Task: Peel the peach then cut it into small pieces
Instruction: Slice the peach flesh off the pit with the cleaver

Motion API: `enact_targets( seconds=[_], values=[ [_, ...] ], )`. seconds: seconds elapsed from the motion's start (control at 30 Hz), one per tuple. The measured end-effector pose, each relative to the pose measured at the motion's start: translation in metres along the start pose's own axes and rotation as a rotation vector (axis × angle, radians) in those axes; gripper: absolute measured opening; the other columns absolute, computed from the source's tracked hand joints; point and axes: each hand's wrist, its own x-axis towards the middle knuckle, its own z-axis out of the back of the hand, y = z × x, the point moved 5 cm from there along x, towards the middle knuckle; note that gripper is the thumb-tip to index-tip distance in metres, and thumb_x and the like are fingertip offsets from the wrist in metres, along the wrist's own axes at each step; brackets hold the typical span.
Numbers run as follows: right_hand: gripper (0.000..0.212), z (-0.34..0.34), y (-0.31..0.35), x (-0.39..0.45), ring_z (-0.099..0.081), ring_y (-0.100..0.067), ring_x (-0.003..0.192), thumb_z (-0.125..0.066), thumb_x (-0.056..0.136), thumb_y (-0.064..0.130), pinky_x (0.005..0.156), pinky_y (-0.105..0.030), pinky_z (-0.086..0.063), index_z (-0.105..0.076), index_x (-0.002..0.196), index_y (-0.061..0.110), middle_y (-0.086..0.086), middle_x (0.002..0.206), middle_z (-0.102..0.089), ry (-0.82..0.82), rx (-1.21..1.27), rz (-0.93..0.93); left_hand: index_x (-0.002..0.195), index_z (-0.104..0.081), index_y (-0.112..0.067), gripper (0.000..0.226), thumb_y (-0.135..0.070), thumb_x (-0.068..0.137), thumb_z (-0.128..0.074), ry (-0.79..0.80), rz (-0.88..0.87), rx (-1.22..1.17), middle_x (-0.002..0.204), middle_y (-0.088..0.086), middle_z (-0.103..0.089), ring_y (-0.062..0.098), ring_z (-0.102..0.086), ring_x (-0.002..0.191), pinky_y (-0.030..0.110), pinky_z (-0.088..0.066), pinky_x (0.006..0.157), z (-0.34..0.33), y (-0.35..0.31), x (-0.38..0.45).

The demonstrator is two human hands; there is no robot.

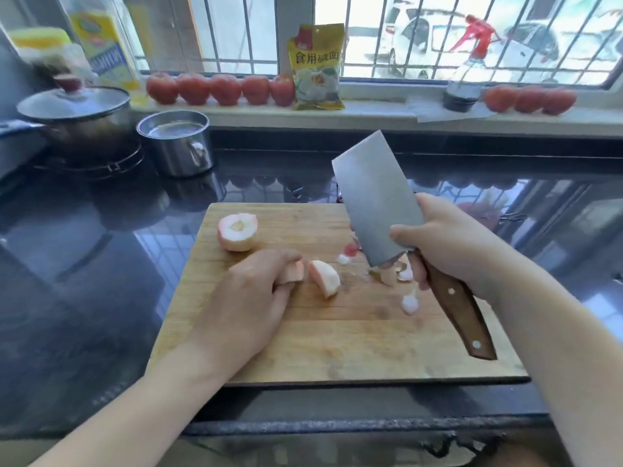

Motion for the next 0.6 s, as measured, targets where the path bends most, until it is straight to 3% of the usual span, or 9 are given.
enact_targets(
  seconds=[0.07, 0.1, 0.17, 0.23, 0.3, 0.37, 0.43, 0.53, 0.6],
  values=[
    [0.023, 0.002, -0.002, 0.012, -0.057, -0.026, 0.046, -0.055, 0.096, 0.016, 0.065, -0.057, -0.058, -0.052, 0.114, 0.029, -0.017, 0.061, -0.067, 0.001, 0.012, 0.008, 0.116, -0.068, -0.033, 0.026, -0.019, 0.095, -0.074, -0.077, 0.233, -0.226, 0.105, -0.021, -0.074, -0.005, -0.067, 0.101, 0.011, -0.051, 0.086, 0.009, 0.003, 0.003],
    [0.025, 0.004, -0.002, 0.019, -0.057, -0.028, 0.049, -0.057, 0.096, 0.018, 0.067, -0.058, -0.058, -0.052, 0.118, 0.029, -0.021, 0.066, -0.068, 0.001, 0.026, 0.019, 0.116, -0.069, -0.030, 0.024, -0.016, 0.096, -0.073, -0.096, 0.361, -0.450, 0.102, -0.015, -0.078, 0.000, -0.072, 0.098, 0.012, -0.053, 0.083, 0.010, 0.003, 0.006],
    [0.026, 0.009, 0.003, 0.033, -0.056, -0.026, 0.048, -0.058, 0.098, 0.019, 0.061, -0.050, -0.057, -0.052, 0.122, 0.027, -0.022, 0.070, -0.068, -0.009, 0.087, 0.070, 0.122, -0.067, -0.021, 0.029, -0.004, 0.098, -0.067, -0.060, 0.522, -0.897, 0.100, -0.001, -0.081, 0.017, -0.078, 0.094, 0.019, -0.060, 0.078, 0.002, -0.006, 0.018],
    [0.024, 0.011, 0.005, 0.044, -0.052, -0.023, 0.044, -0.057, 0.100, 0.017, 0.054, -0.041, -0.052, -0.053, 0.122, 0.025, -0.015, 0.065, -0.066, -0.019, 0.200, 0.141, 0.124, -0.066, -0.018, 0.033, 0.003, 0.098, -0.063, -0.009, 0.528, -1.072, 0.102, 0.010, -0.080, 0.026, -0.078, 0.096, 0.030, -0.063, 0.083, -0.008, -0.018, 0.042],
    [0.023, 0.011, 0.000, 0.048, -0.048, -0.022, 0.044, -0.056, 0.102, 0.018, 0.051, -0.037, -0.048, -0.055, 0.123, 0.027, -0.015, 0.066, -0.063, -0.027, 0.380, 0.186, 0.123, -0.067, -0.016, 0.032, 0.003, 0.098, -0.063, 0.030, 0.492, -1.066, 0.109, 0.015, -0.078, 0.026, -0.077, 0.099, 0.034, -0.063, 0.088, -0.020, -0.025, 0.070],
    [0.020, 0.008, -0.009, 0.048, -0.045, -0.026, 0.046, -0.056, 0.103, 0.022, 0.052, -0.038, -0.046, -0.058, 0.119, 0.034, -0.034, 0.076, -0.055, -0.028, 0.516, 0.214, 0.123, -0.069, -0.014, 0.030, 0.002, 0.099, -0.063, 0.038, 0.475, -1.022, 0.116, 0.015, -0.076, 0.025, -0.077, 0.102, 0.036, -0.062, 0.091, -0.033, -0.021, 0.093],
    [0.019, 0.006, -0.016, 0.048, -0.044, -0.032, 0.047, -0.056, 0.102, 0.025, 0.051, -0.043, -0.047, -0.061, 0.110, 0.041, -0.041, 0.079, -0.050, -0.047, 0.548, 0.228, 0.124, -0.070, -0.013, 0.027, -0.001, 0.100, -0.062, 0.054, 0.486, -1.058, 0.120, 0.015, -0.075, 0.026, -0.076, 0.105, 0.038, -0.060, 0.095, -0.045, -0.013, 0.104],
    [0.020, 0.006, -0.020, 0.050, -0.054, -0.040, 0.049, -0.058, 0.099, 0.034, 0.060, -0.063, -0.054, -0.060, 0.102, 0.054, -0.029, 0.074, -0.061, -0.113, 0.420, 0.234, 0.126, -0.069, -0.013, 0.027, -0.007, 0.101, -0.063, 0.071, 0.478, -1.106, 0.119, 0.010, -0.076, 0.026, -0.074, 0.110, 0.039, -0.058, 0.098, -0.056, -0.004, 0.106],
    [0.022, 0.002, -0.020, 0.051, -0.055, -0.039, 0.047, -0.058, 0.100, 0.032, 0.058, -0.065, -0.053, -0.059, 0.105, 0.053, -0.020, 0.070, -0.065, -0.121, 0.388, 0.240, 0.126, -0.069, -0.014, 0.029, -0.003, 0.100, -0.062, 0.040, 0.431, -1.059, 0.114, 0.007, -0.078, 0.023, -0.075, 0.109, 0.035, -0.060, 0.095, -0.056, -0.003, 0.105]
  ],
)
